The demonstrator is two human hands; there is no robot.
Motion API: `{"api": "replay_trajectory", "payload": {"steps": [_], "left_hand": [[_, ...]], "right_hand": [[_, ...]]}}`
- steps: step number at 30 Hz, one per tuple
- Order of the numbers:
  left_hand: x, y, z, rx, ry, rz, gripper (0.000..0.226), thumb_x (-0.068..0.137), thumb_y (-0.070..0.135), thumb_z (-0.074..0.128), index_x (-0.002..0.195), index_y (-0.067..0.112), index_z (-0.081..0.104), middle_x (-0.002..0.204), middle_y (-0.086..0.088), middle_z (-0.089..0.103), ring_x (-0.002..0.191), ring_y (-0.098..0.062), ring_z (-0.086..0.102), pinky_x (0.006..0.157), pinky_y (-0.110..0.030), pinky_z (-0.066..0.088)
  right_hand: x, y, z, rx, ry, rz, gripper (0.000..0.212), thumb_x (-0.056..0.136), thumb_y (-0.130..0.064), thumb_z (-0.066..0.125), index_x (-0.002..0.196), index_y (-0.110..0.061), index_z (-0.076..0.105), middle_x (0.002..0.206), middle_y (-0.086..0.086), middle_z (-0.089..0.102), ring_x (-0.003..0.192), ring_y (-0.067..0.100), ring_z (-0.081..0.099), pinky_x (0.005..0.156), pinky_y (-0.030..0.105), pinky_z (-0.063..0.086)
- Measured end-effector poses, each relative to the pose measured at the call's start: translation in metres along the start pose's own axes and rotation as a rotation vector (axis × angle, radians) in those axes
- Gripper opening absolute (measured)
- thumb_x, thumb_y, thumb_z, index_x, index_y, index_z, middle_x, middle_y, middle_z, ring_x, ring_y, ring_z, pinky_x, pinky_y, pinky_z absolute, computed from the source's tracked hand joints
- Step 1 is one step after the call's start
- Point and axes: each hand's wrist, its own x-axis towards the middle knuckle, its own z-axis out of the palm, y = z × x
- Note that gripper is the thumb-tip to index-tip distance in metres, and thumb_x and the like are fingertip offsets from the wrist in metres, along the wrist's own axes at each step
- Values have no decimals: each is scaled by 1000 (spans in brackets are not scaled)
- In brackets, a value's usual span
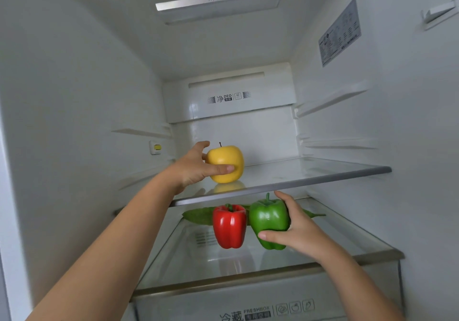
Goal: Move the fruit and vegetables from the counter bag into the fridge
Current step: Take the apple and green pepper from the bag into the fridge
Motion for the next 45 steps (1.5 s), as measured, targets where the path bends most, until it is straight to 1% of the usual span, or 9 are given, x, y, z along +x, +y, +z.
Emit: {"api": "replay_trajectory", "payload": {"steps": [3,11,18,20,22,24,30,41,45], "left_hand": [[-7,-2,-1,42,32,2,99,63,41,76,143,24,19,139,-8,36,119,-27,43,100,-42,38],[-41,1,-2,225,199,107,84,75,41,68,142,19,24,143,-11,36,121,-25,45,96,-35,38],[-106,-2,15,58,525,329,70,71,56,58,130,23,42,127,6,49,115,-8,48,93,-27,38],[-125,-10,24,96,600,370,59,79,56,59,126,22,46,124,11,51,114,-2,48,92,-20,38],[-143,-19,35,210,651,414,55,79,49,53,125,20,47,121,13,50,111,5,44,90,-5,31],[-161,-28,47,327,686,435,52,82,42,51,125,14,47,120,7,47,111,3,40,91,1,24],[-222,-54,70,496,749,345,44,85,30,49,122,7,50,127,-11,49,122,-21,43,101,-24,33],[-345,-99,79,778,729,-15,33,86,23,48,118,13,50,126,-13,51,120,-29,44,95,-40,41],[-392,-104,79,884,744,-161,32,88,26,47,118,13,51,125,-14,53,121,-30,44,94,-46,43]], "right_hand": [[-3,-5,0,-17,47,-13,100,64,-34,81,141,-33,16,136,-4,31,120,14,40,96,29,38],[-28,-19,0,-136,257,-82,91,69,-42,74,141,-24,22,137,-1,29,123,10,35,94,22,30],[-59,-32,9,-322,401,-294,55,75,-40,66,123,-18,49,112,-9,39,112,14,44,84,15,30],[-68,-37,17,-330,400,-376,50,77,-45,57,118,-16,52,111,-5,45,107,15,47,84,11,32],[-77,-42,27,-325,398,-423,50,78,-45,50,118,-15,51,112,-1,49,105,16,48,87,16,34],[-85,-44,39,-339,393,-456,49,80,-42,50,119,-12,52,114,2,50,106,18,49,89,22,37],[-108,-47,74,-347,244,-512,45,84,-35,49,120,-9,57,119,7,54,113,22,50,96,29,38],[-170,-44,155,-218,-35,-692,36,85,-28,50,109,-5,64,110,8,63,106,27,56,90,42,46],[-201,-51,184,-133,-142,-741,35,85,-29,48,106,-7,65,108,6,65,106,22,54,89,38,47]]}}
